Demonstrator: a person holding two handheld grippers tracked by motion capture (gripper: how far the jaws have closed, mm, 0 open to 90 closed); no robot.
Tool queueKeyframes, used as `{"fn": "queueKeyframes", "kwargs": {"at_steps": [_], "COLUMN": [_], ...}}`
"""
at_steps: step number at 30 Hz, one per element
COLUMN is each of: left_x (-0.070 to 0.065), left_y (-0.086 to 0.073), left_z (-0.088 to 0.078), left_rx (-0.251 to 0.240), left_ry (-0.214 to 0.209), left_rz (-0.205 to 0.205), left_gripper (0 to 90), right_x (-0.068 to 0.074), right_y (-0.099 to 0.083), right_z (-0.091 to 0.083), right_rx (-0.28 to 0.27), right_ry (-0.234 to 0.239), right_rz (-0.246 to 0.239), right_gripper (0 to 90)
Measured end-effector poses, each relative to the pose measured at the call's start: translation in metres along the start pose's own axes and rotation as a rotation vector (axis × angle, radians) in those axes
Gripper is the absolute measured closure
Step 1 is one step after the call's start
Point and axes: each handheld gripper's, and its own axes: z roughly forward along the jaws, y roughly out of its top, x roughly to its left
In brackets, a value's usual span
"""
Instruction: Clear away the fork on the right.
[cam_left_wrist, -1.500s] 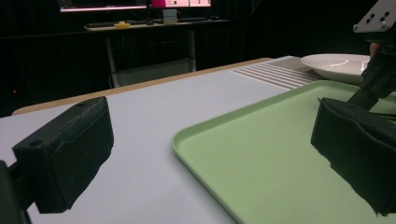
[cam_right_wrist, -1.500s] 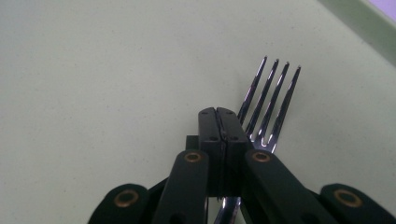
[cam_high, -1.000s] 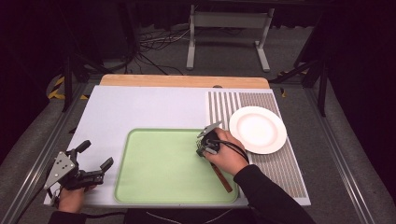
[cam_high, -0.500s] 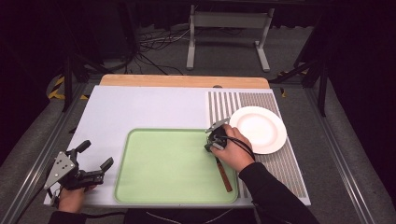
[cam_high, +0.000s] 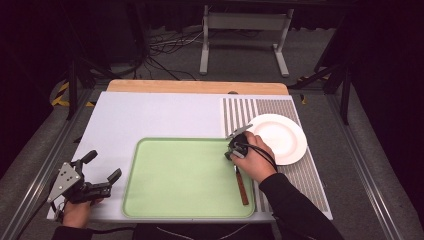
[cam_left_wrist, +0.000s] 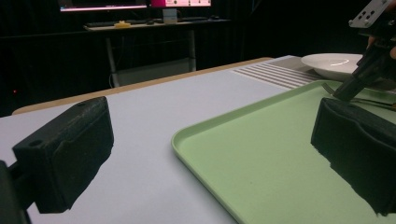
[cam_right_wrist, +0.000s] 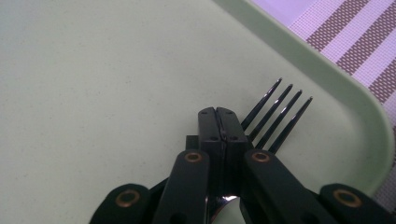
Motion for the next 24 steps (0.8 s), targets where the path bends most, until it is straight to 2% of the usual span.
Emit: {"fn": "queueKeyframes", "kwargs": {"at_steps": [17, 24], "left_x": [0.000, 0.000], "left_y": [0.000, 0.000], "left_z": [0.000, 0.000], "left_rx": [0.001, 0.002], "left_ry": [0.001, 0.000], "left_rz": [0.000, 0.001], "left_gripper": [0.0, 0.0], "right_x": [-0.011, -0.004], "right_y": [-0.006, -0.004], "right_z": [-0.007, -0.006], "right_rx": [0.001, -0.012], "right_ry": [-0.041, -0.019], "right_rz": [0.044, 0.033], "right_gripper": [89.7, 89.8]}}
